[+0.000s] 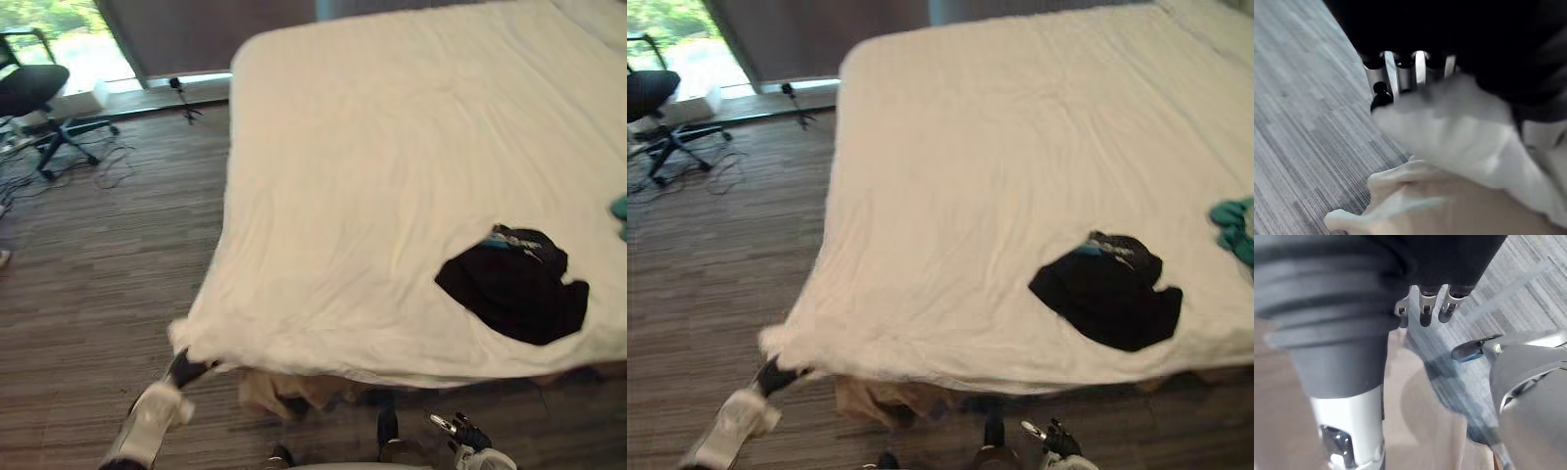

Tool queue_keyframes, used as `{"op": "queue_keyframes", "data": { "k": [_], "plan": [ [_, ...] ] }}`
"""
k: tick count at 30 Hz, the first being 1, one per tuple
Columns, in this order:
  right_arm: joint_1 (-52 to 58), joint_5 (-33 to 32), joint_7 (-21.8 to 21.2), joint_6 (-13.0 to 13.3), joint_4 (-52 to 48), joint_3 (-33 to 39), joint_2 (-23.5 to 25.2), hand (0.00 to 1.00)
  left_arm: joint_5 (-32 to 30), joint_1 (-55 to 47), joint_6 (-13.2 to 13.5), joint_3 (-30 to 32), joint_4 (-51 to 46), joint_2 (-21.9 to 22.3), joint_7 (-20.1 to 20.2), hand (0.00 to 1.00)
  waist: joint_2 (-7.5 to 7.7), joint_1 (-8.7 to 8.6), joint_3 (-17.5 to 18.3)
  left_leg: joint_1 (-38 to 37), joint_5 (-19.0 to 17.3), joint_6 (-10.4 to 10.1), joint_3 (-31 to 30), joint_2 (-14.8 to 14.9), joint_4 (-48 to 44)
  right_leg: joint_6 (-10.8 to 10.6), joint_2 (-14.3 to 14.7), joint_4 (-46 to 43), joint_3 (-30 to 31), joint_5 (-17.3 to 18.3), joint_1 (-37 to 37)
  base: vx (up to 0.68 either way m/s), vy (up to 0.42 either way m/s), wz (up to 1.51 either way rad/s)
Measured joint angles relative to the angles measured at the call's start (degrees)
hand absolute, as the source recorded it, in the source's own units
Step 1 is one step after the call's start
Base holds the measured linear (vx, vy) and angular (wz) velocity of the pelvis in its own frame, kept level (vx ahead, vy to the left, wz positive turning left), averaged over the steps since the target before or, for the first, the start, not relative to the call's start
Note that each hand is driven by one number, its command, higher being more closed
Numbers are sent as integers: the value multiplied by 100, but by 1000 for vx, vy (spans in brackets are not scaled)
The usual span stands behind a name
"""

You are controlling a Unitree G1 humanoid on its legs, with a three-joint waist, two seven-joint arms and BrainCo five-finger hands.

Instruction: Tidy the bed and pick cloth on bed and put in laundry

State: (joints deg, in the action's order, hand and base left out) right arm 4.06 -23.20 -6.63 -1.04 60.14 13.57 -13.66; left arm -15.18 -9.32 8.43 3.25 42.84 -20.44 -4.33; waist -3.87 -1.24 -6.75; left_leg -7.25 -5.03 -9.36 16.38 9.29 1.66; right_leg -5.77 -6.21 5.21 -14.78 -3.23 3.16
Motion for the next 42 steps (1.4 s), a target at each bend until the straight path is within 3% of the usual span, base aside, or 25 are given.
{"op": "queue_keyframes", "data": {
  "k": [3,6,9,10,13,16,19,23,25,29,33,38,41,42],
  "plan": [
    [-99,-314,58,-55,257,583,-16,0,17,-53,-34,1448,838,468,-308,0,45,28,81,-97,0,1,-77,5,16,6,13,0,-47,49,107,-7,0,6],
    [-113,-630,210,-63,479,1152,-71,0,116,-297,-389,2814,1446,272,-576,0,44,122,135,-80,0,2,-120,1,20,7,7,3,-82,55,83,1,4,9],
    [-60,-891,500,-81,651,1872,-211,0,179,-699,-566,3313,1665,144,-554,0,-31,177,207,-79,-1,4,-144,-43,51,-13,-37,7,-113,68,93,15,23,9],
    [-72,-1007,709,-86,662,2263,-304,100,176,-830,-628,3384,1770,184,-530,0,-54,184,226,-80,0,5,-145,-70,72,-15,-63,10,-116,68,89,6,33,6],
    [-295,-1181,1231,-100,703,3142,-575,100,166,-859,-636,3368,1870,463,-398,0,-65,169,263,-79,7,16,-117,-97,121,-20,-75,11,-96,65,88,-17,26,-2],
    [-551,-1219,1900,-76,689,3820,-983,100,193,-642,-606,2696,1854,931,-287,0,119,109,369,-78,7,15,-77,-85,132,-19,-58,2,-57,65,61,-3,3,-7],
    [-765,-1202,2276,176,165,3622,-1226,100,372,-476,-498,1806,1764,1124,-258,0,272,52,498,-96,8,13,69,-85,172,-8,-46,0,77,41,-39,8,8,-26],
    [-860,-966,2269,299,-1607,2333,-1473,100,528,-465,-371,1182,1296,1081,-275,0,387,3,496,-89,7,15,229,-115,180,-4,-49,-1,286,-22,-184,-7,5,-29],
    [-1020,-640,2043,327,-2409,1689,-1598,100,533,-466,-371,984,1205,1055,-281,0,370,3,482,-89,7,15,266,-121,175,-2,-50,-1,304,-31,-203,-4,-1,-4],
    [-1369,-25,1013,340,-4090,272,-1598,100,576,-472,-372,622,994,1037,-295,0,361,95,334,-89,9,12,296,-72,118,24,-7,-1,309,-49,-212,-15,-17,0],
    [-1807,79,36,344,-5018,-906,-1587,100,643,-519,-377,428,988,1041,-317,0,420,161,283,-83,9,11,282,-72,119,26,-11,-1,293,-50,-209,0,0,0],
    [-2635,-53,-809,233,-5308,-2183,-1349,100,721,-493,-378,273,964,1032,-317,0,619,244,149,-53,16,13,176,-85,115,17,-33,-1,228,-55,-186,-13,-5,7],
    [-2960,-279,-1036,28,-5308,-2912,-1016,100,782,-258,-376,139,1007,1083,-318,0,629,431,-3,132,28,32,16,-97,48,18,-77,-1,82,-57,-213,-26,-7,26],
    [-3185,-323,-1081,-37,-5288,-3237,-833,100,850,-91,-369,80,1004,1080,-326,0,635,509,-227,198,38,45,-50,-94,-26,28,-86,-1,21,-83,-230,-30,-13,30]
  ]
}}
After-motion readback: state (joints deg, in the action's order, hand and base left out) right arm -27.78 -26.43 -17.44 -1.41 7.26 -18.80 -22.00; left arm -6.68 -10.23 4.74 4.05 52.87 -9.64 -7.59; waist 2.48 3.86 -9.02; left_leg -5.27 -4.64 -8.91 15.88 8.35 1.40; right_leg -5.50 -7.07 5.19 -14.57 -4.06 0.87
